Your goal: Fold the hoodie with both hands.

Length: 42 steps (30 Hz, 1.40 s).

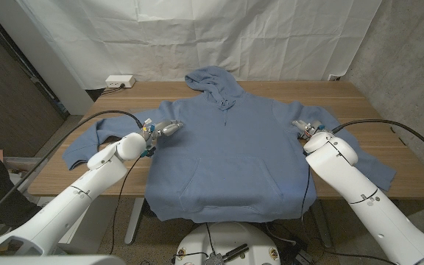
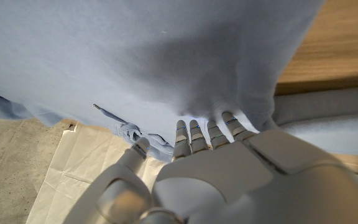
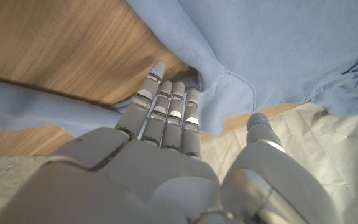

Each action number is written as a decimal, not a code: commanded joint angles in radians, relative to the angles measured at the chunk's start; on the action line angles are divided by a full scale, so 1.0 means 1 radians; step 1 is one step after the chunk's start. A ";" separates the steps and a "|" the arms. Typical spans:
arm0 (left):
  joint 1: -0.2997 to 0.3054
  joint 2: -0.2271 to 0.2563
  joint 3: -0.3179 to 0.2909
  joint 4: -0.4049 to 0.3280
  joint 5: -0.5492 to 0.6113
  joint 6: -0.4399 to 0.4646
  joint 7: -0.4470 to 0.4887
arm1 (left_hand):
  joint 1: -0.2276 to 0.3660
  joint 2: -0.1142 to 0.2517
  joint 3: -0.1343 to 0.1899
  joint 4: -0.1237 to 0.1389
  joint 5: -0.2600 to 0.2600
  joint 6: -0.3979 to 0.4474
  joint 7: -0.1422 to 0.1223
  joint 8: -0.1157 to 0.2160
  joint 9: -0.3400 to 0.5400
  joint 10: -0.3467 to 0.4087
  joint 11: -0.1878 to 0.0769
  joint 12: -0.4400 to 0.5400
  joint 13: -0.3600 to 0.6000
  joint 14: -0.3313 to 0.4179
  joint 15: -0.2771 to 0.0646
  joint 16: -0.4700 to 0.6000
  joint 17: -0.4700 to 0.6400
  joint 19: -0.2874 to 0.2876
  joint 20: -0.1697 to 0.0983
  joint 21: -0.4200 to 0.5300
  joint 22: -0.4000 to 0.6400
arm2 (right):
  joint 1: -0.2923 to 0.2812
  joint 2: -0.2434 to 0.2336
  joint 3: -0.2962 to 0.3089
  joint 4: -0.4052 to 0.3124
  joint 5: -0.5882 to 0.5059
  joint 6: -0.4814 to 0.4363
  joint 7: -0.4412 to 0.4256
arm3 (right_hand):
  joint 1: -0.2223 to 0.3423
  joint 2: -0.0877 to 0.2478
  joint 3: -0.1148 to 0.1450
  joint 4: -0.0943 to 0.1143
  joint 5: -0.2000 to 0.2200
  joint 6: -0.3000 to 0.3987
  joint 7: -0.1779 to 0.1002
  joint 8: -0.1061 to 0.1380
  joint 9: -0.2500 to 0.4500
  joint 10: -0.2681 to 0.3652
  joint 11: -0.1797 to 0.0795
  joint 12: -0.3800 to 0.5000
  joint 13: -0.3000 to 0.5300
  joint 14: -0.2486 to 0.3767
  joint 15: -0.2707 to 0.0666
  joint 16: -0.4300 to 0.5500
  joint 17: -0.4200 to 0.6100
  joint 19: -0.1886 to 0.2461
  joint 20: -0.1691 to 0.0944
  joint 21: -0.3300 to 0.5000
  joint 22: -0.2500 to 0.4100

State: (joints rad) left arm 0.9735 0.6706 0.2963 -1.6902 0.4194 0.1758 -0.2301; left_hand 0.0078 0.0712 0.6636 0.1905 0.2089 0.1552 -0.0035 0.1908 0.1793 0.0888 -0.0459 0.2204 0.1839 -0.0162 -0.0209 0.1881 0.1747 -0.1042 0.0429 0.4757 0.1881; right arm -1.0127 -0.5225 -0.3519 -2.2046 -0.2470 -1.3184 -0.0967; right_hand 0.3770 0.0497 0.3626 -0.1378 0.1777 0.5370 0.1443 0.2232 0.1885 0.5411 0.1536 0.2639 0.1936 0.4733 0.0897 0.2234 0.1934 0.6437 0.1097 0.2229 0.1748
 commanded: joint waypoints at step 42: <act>-0.081 0.025 0.100 -0.027 0.103 0.181 -0.207 | -0.022 0.070 -0.067 0.007 0.005 0.054 0.002 -0.002 0.001 0.053 -0.003 -0.003 0.003 0.054 -0.003 0.001 0.003 0.001 0.010 -0.004 0.006 | 0.228 -0.104 -0.209 0.123 -0.034 -0.078 0.193 | 0.226 0.010 0.012 -0.046 0.019 0.093 -0.013 -0.009 0.008 0.133 -0.018 0.021 0.014 0.324 -0.117 0.161 0.096 0.261 -0.063 0.108 0.033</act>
State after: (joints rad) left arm 0.8961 0.7016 0.4028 -1.7354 0.5300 0.3663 -0.4354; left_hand -0.0083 0.0661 0.6015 0.2001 0.2089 0.2122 -0.0072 0.1925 0.1749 0.1421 -0.0534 0.2114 0.1838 0.0381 -0.0322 0.1854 0.1742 -0.1011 0.0467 0.4638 0.1880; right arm -0.8505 -0.6146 -0.4747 -2.1245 -0.1979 -1.3601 0.0248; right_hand 0.5653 0.0655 0.3719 -0.1747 0.1896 0.6110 0.1335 0.2102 0.1933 0.6526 0.1353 0.2742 0.2027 0.7650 -0.0161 0.3623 0.2726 0.8793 0.0529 0.3159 0.1996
